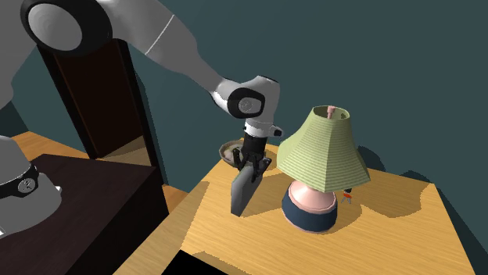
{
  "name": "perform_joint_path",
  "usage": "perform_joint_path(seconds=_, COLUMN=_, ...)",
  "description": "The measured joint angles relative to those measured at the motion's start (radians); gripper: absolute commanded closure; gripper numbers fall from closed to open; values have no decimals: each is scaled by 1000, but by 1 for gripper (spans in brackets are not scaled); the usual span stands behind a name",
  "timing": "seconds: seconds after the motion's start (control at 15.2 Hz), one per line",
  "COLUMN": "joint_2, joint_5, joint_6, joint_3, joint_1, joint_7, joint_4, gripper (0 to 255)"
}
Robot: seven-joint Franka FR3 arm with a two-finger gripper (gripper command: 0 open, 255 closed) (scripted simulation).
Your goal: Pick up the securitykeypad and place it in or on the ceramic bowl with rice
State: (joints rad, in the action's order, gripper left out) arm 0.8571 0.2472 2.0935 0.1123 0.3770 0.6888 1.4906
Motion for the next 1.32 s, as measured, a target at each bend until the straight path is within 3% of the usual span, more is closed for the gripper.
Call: perform_joint_path(seconds=1.32, joint_2=-163, joint_5=-25, joint_6=-164, joint_3=18, joint_1=-8, joint_7=28, joint_4=-3, gripper=255)
